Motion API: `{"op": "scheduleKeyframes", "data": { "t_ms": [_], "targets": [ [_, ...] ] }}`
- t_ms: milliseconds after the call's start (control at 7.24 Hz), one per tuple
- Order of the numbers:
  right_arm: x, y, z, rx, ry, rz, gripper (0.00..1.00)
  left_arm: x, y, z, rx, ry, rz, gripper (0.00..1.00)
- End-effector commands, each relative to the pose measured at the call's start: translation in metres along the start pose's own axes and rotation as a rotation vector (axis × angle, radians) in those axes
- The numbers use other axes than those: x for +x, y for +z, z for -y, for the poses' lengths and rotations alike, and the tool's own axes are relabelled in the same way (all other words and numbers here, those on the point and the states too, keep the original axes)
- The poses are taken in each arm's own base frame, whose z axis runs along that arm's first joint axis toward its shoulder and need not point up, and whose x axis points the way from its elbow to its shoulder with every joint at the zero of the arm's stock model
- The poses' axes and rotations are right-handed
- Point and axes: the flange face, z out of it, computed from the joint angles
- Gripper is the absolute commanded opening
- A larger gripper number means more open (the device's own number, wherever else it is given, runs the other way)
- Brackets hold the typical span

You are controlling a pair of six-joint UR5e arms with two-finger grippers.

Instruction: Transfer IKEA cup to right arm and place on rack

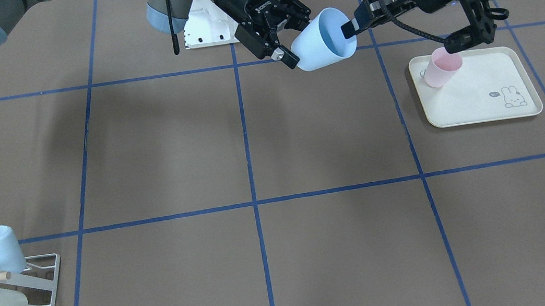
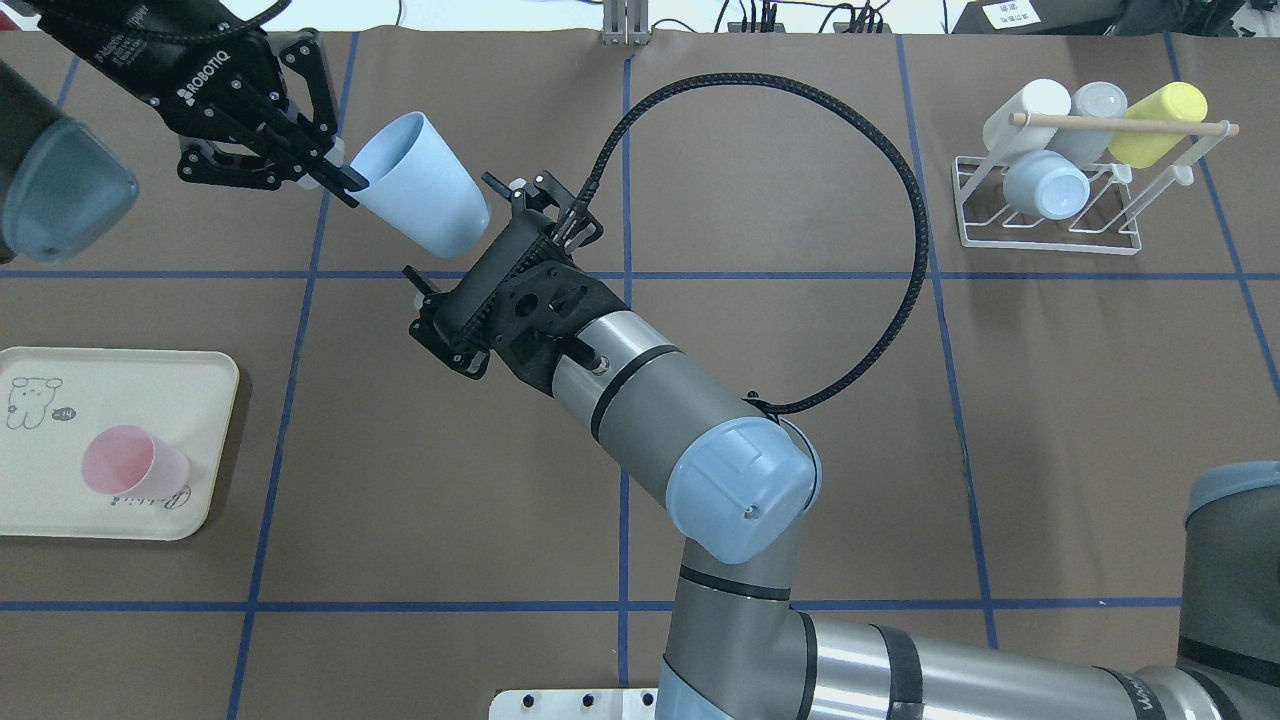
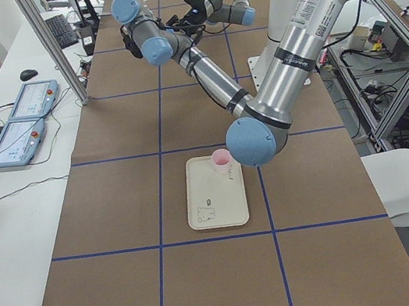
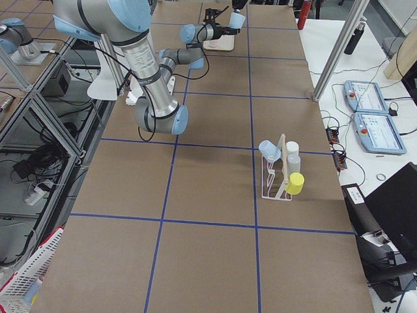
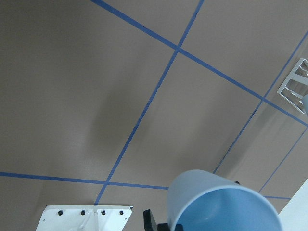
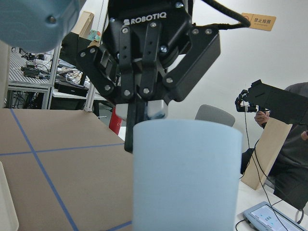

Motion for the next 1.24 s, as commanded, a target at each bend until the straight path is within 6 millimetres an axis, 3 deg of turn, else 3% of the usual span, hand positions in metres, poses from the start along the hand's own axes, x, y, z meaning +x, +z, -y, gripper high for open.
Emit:
{"op": "scheduleKeyframes", "data": {
  "t_ms": [0, 138, 276, 414, 691, 967, 1105],
  "targets": [
    [0.002, 0.0, -0.001, 0.0, -0.003, -0.014, 0.74, 0.0, 0.0, 0.0, 0.0, 0.001, 0.0, 0.0],
    [0.002, 0.0, 0.0, -0.001, -0.002, -0.022, 0.7, 0.0, 0.0, -0.001, 0.0, 0.008, -0.002, 0.0],
    [0.002, 0.0, 0.0, -0.001, -0.002, -0.023, 0.68, 0.0, 0.0, 0.0, -0.001, 0.031, -0.008, 0.25],
    [0.002, 0.001, 0.001, 0.001, -0.001, -0.023, 0.67, 0.0, 0.0, -0.001, 0.0, 0.046, -0.013, 0.99],
    [0.002, 0.001, 0.0, -0.002, -0.003, -0.024, 0.67, -0.001, 0.0, 0.0, 0.0, 0.049, -0.013, 1.0],
    [0.008, -0.003, -0.018, -0.026, -0.018, -0.029, 0.66, 0.0, -0.008, -0.003, 0.014, 0.057, -0.021, 1.0],
    [0.021, -0.008, -0.026, -0.039, -0.031, -0.042, 0.64, 0.002, -0.021, -0.011, 0.059, 0.08, -0.038, 1.0]
  ]
}}
